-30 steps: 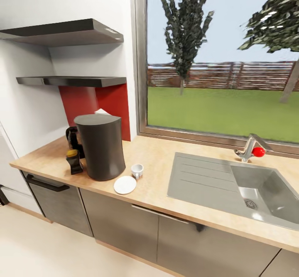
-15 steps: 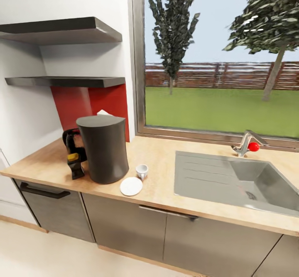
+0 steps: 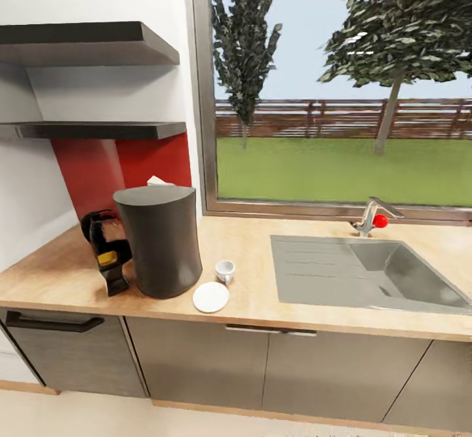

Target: Set up a coffee station on the kitchen countertop: keep the coffee maker on the countertop, move the bottle of coffee from the kitchen shelf to the counter next to the coffee maker, place a paper coffee filter on top of the coffee maker, put the saucer next to the coffee maker with the coffee cup on the saucer, and place the electric kettle next to the coffee maker.

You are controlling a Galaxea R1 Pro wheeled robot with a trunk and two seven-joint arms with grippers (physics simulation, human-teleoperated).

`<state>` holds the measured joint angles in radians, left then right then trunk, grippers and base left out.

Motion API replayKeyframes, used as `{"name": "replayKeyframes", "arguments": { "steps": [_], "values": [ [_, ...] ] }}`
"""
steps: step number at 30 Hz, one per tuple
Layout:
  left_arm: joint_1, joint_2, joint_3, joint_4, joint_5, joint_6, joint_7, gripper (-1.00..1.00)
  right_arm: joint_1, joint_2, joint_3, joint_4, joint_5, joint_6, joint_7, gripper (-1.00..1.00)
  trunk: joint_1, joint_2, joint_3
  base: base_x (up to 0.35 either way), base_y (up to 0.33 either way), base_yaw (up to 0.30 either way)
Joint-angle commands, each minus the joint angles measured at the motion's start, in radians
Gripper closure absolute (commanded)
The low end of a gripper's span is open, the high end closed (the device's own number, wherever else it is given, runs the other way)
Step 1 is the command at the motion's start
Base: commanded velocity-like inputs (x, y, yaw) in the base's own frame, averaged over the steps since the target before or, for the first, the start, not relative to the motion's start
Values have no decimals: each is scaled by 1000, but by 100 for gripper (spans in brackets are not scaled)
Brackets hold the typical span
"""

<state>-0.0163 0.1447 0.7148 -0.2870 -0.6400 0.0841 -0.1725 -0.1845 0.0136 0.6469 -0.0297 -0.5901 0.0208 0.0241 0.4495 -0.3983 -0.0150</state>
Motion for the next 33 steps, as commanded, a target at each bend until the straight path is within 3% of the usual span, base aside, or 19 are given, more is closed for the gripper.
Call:
{"name": "replayKeyframes", "arguments": {
  "steps": [1,21,23,24,25,33],
  "values": [
    [-1,-1,9,-2,-5,4,-8,-100,-1,0,8,1,-10,2,2,-100,1,-2,-2,0,337,-266],
    [-1,-1,9,-2,-3,3,-7,-100,-1,0,6,-1,-13,2,-1,-100,1,-2,-2,-126,307,-262],
    [-1,-2,8,-2,-4,3,-7,-100,-1,0,6,-1,-24,2,-1,-100,1,-2,-2,-249,231,-91],
    [-1,-2,9,-1,-3,3,-7,-100,-1,0,6,-1,-65,1,-2,-100,1,-2,-2,-232,209,-14],
    [-1,-2,9,-1,-3,3,-6,-100,-1,0,6,-1,-72,1,-1,-100,1,-2,-2,-221,200,-9],
    [0,-1,6,4,-8,1,-7,-100,-1,3,4,-26,-84,-1,0,-100,1,-2,-2,-122,111,-2]
  ]
}}
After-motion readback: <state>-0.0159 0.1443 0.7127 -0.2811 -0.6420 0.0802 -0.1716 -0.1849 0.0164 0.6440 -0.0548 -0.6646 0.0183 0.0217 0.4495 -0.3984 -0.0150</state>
